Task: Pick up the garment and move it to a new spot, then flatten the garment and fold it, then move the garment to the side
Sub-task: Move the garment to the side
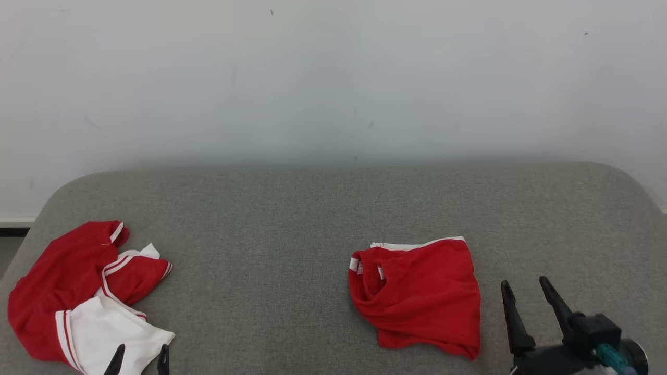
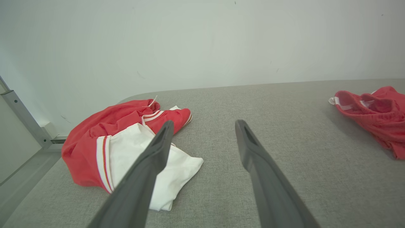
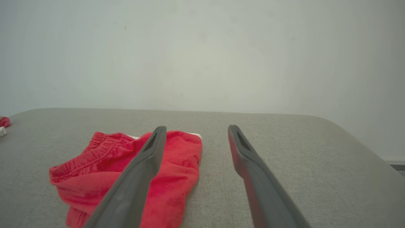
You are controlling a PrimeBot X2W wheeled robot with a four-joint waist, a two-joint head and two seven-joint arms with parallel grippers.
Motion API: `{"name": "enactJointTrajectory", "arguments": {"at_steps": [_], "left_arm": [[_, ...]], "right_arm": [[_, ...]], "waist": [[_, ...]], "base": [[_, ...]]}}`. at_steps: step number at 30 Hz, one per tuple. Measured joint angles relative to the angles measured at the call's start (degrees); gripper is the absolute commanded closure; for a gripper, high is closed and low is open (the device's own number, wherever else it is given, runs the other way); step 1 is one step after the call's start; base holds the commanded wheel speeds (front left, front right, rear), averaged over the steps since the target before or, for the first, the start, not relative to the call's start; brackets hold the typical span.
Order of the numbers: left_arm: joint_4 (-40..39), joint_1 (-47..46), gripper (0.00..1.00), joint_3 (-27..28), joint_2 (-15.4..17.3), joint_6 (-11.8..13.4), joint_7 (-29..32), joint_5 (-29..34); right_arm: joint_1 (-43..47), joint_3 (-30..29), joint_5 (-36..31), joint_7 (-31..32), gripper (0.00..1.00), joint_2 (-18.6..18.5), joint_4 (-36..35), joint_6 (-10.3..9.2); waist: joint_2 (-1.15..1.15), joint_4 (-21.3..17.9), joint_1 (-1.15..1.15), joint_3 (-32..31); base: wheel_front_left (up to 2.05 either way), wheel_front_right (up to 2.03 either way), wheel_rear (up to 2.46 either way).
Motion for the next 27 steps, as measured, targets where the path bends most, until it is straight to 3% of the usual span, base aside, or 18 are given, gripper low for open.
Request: {"name": "enactJointTrajectory", "arguments": {"at_steps": [5, 9, 18, 27], "left_arm": [[0.0, -1.2, 0.00, -0.6, -0.1, 0.0, 0.0, 0.5], [-0.3, -2.5, 0.00, -1.6, -0.5, -0.1, 0.0, 0.9], [-0.3, -4.4, 0.00, -2.6, -1.2, -0.1, 0.0, 1.4], [0.2, -5.9, 0.00, -3.1, -1.2, -0.1, 0.0, 1.4]], "right_arm": [[-8.3, 1.0, 0.1, 0.6, 0.00, -1.3, 8.3, 0.00], [-16.3, 2.6, 0.0, 3.2, 0.00, -2.6, 19.0, 0.00], [-25.3, 4.6, 1.2, 5.4, 0.00, -3.1, 37.2, 0.00], [-28.9, 4.6, 5.2, 6.3, 0.00, -0.7, 47.3, 0.00]], "waist": [[0.00, 1.1, 0.00, 0.9], [0.00, 2.5, 0.01, 2.3], [0.00, 4.7, 0.01, 5.4], [0.00, 5.4, 0.01, 7.2]], "base": [[0.00, 0.00, 0.00], [0.00, 0.00, 0.00], [0.00, 0.00, 0.00], [0.00, 0.00, 0.00]]}}
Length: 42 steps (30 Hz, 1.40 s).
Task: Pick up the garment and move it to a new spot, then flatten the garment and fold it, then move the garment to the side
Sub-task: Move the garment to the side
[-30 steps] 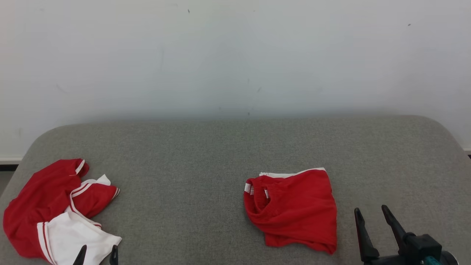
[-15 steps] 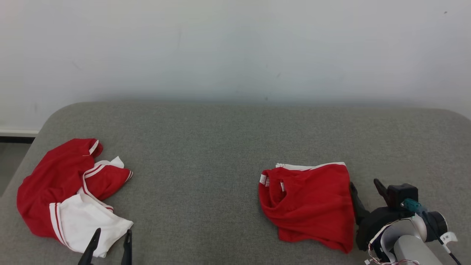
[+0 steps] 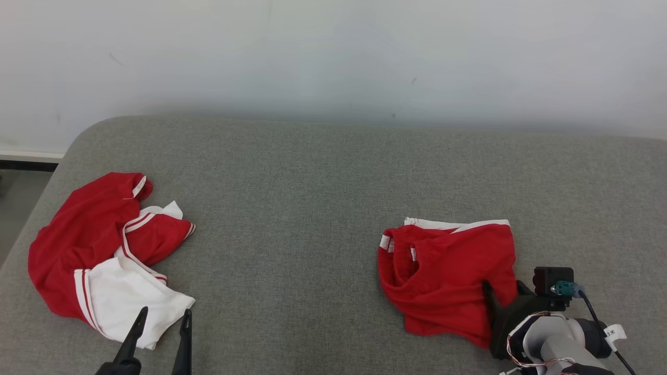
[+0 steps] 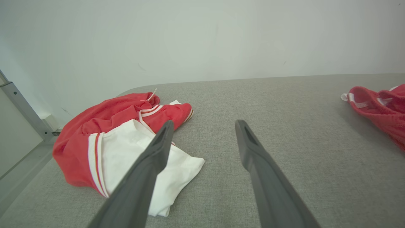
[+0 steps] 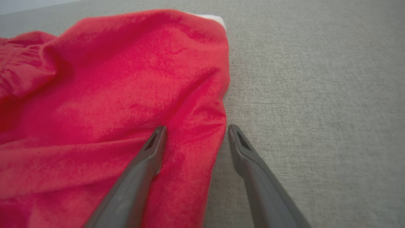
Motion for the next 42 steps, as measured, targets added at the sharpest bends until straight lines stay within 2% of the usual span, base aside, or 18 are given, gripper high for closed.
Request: {"name": "enactJointTrajectory", "arguments": {"at_steps": [2, 5, 10, 13, 17, 24, 32, 36, 42], "left_arm": [[0.1, -0.1, 0.00, -0.1, -0.1, 0.0, 0.0, 0.0], [0.2, -0.2, 0.00, -0.1, -0.1, 0.0, 0.0, 0.0], [0.0, -0.3, 0.00, 0.5, -0.2, 0.0, 0.0, 0.0], [-0.7, -0.2, 0.00, 0.8, -0.4, 0.0, 0.0, 0.0], [-3.1, -1.0, 0.00, 1.0, -0.8, 0.0, 0.0, 0.0], [-8.8, -5.3, 0.00, 1.7, -1.7, 0.0, 0.0, -0.7], [-15.3, -8.0, 0.00, 2.8, -0.1, -0.3, 0.0, -0.4], [-19.3, -9.2, 0.00, 3.5, 1.2, -0.3, 0.0, 0.1], [-25.7, -9.8, 0.00, 4.0, 3.8, -0.3, 0.0, 1.6]], "right_arm": [[-0.8, 0.7, 0.9, -0.1, 0.00, 0.4, 1.3, 0.00], [-1.6, 2.1, 1.8, 0.5, 1.00, 0.7, 2.7, 0.00], [-2.6, 5.2, 2.9, -0.6, 1.00, 0.2, 3.1, 0.00], [-4.7, 7.6, 3.2, -1.3, 1.00, -1.8, 2.4, 0.00], [-9.1, 11.8, 3.3, -0.9, 1.00, -5.8, 0.5, 0.00], [-18.5, 18.8, 3.8, 0.3, 1.00, -15.5, -3.2, 0.00], [-27.7, 25.6, 4.5, 1.8, 1.00, -24.6, -6.7, 0.01], [-31.4, 27.2, 5.1, 2.2, 1.00, -28.1, -7.6, 0.00], [-37.2, 29.5, 4.0, 2.1, 1.00, -31.3, -7.7, 0.01]], "waist": [[0.00, 0.0, 0.00, 0.1], [0.00, 0.0, 0.00, 0.0], [0.00, -0.3, -0.01, -0.2], [-0.01, -0.7, -0.01, 0.4], [0.00, -1.2, -0.01, 2.3], [0.00, -2.7, 0.00, 8.3], [0.00, -5.7, 0.00, 16.4], [0.00, -7.7, 0.01, 20.3], [0.01, -11.0, 0.00, 25.8]], "base": [[0.00, 0.00, 0.00], [0.00, 0.00, 0.00], [0.00, 0.00, 0.00], [0.00, 0.00, 0.00], [0.00, 0.00, 0.00], [0.00, 0.00, 0.00], [0.00, 0.00, 0.00], [0.00, 0.00, 0.00], [0.00, 0.00, 0.00]]}}
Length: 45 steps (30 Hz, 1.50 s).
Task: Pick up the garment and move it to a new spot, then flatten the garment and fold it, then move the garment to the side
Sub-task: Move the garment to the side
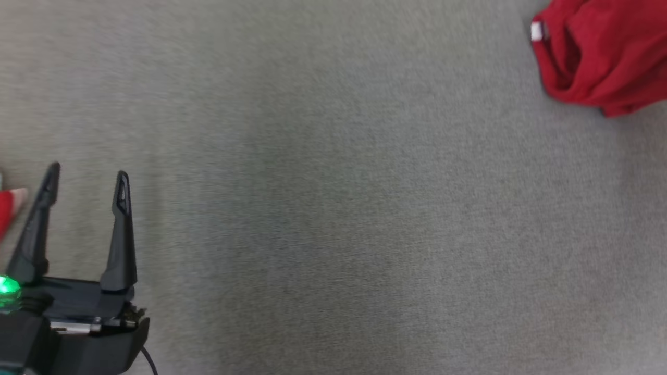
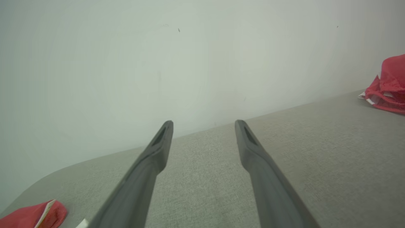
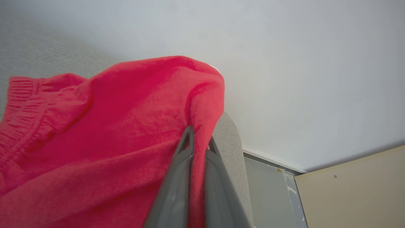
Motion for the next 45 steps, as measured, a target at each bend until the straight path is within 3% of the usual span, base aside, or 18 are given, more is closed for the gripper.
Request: {"name": "enactJointTrajectory", "arguments": {"at_steps": [13, 17, 22, 27, 28, 29, 38, 45], "left_arm": [[-9.2, -0.4, 0.00, 1.5, 3.6, 0.4, 0.3, 2.4], [-10.4, 0.0, 0.00, 2.3, 4.4, 0.8, 0.9, 2.5], [-11.3, 1.0, 0.00, 3.1, 4.9, 1.3, 1.4, 2.6], [-10.7, 1.0, 0.00, 3.0, 5.1, 1.4, 1.3, 2.4], [-10.6, 1.1, 0.00, 3.0, 5.2, 1.4, 1.3, 2.4], [-10.5, 1.1, 0.00, 2.9, 5.2, 1.4, 1.3, 2.4], [-6.6, 1.8, 0.00, 2.5, 3.7, 2.5, 0.5, 1.5], [-1.4, 5.3, 0.00, 2.3, 1.3, 3.6, 0.2, 0.4]], "right_arm": [[-9.5, 0.2, -6.6, -2.3, 1.00, -0.4, 4.0, 0.00], [-10.8, 0.5, -9.2, -3.1, 1.00, 0.4, 4.1, 0.00], [-12.2, -0.9, -11.3, -3.5, 1.00, 4.0, 1.9, 0.00], [-12.2, -4.1, -15.2, -1.8, 1.00, 4.2, 0.8, 0.00], [-12.1, -4.6, -16.0, -1.7, 0.76, 4.2, 0.4, 0.00], [-11.9, -5.2, -16.9, -1.7, 0.01, 4.2, -0.1, 0.00], [-7.6, -11.6, -21.5, -1.7, 0.00, 4.3, -3.5, 0.00], [-1.4, -16.8, -18.9, -4.6, 0.00, 7.1, -6.6, 0.00]], "waist": [[0.00, -6.4, 0.00, 9.8], [0.00, -7.8, 0.00, 11.3], [-0.01, -9.6, -0.01, 12.3], [-0.01, -10.2, -0.01, 12.6], [-0.01, -10.1, -0.01, 12.6], [-0.01, -10.1, -0.01, 12.5], [-0.01, -9.6, -0.01, 9.2], [-0.01, -9.1, -0.02, 3.3]], "base": [[0.00, 0.00, 0.00], [0.00, 0.00, 0.00], [0.00, 0.00, 0.00], [0.00, 0.00, 0.00], [0.00, 0.00, 0.00], [0.00, 0.00, 0.00], [0.00, 0.00, 0.00], [0.00, 0.00, 0.00]]}}
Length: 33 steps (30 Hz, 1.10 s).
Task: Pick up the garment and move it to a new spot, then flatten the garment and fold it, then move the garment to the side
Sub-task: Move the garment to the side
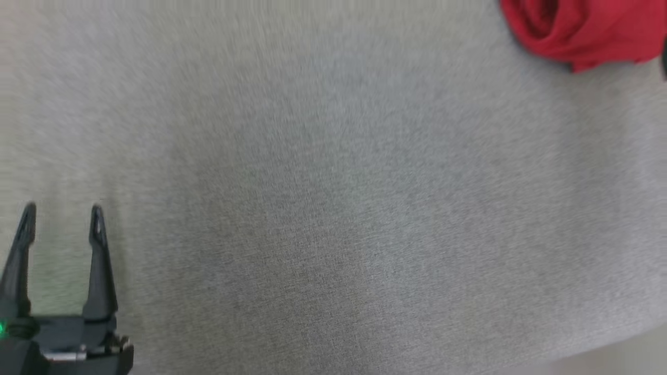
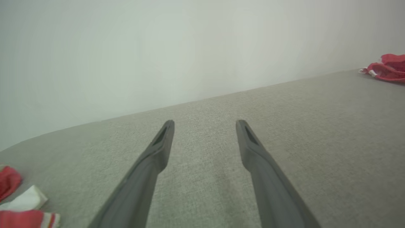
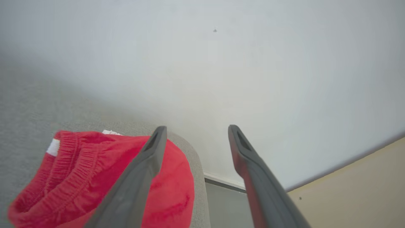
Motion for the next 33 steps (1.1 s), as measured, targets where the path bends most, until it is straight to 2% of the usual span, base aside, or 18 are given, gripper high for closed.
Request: {"name": "enactJointTrajectory", "arguments": {"at_steps": [8, 14, 17, 25, 33], "left_arm": [[6.1, 6.9, 0.00, 1.3, -2.8, 0.3, -0.2, -2.1], [9.5, 10.6, 0.00, 1.5, -4.0, 0.2, -0.2, -2.3], [10.3, 11.9, 0.00, 1.5, -4.9, 0.1, -0.2, -2.5], [12.9, 12.6, 0.00, 1.0, -5.7, -0.4, -0.2, -2.2], [17.0, 12.3, 0.00, -0.4, -6.0, -1.1, -0.2, -1.7]], "right_arm": [[12.1, -0.9, 3.5, -2.5, 0.00, 2.6, -8.1, 0.00], [20.5, -1.1, 9.9, -3.0, 0.00, 3.1, -14.3, 0.00], [25.4, -1.8, 11.7, -3.2, 0.00, 4.7, -16.7, 0.00], [37.6, -7.6, 13.2, -3.4, 0.00, 10.4, -22.7, 0.00], [51.4, -15.7, 11.1, -3.6, 0.00, 15.9, -29.8, 0.00]], "waist": [[-0.01, 0.9, -0.01, -10.8], [-0.02, 2.0, -0.02, -19.1], [-0.02, 2.7, -0.02, -22.8], [-0.02, 4.8, -0.02, -30.0], [-0.01, 8.1, 0.00, -33.2]], "base": [[0.00, 0.00, 0.00], [0.00, 0.00, 0.00], [0.00, 0.00, 0.00], [0.00, 0.00, 0.00], [0.00, 0.00, 0.00]]}}
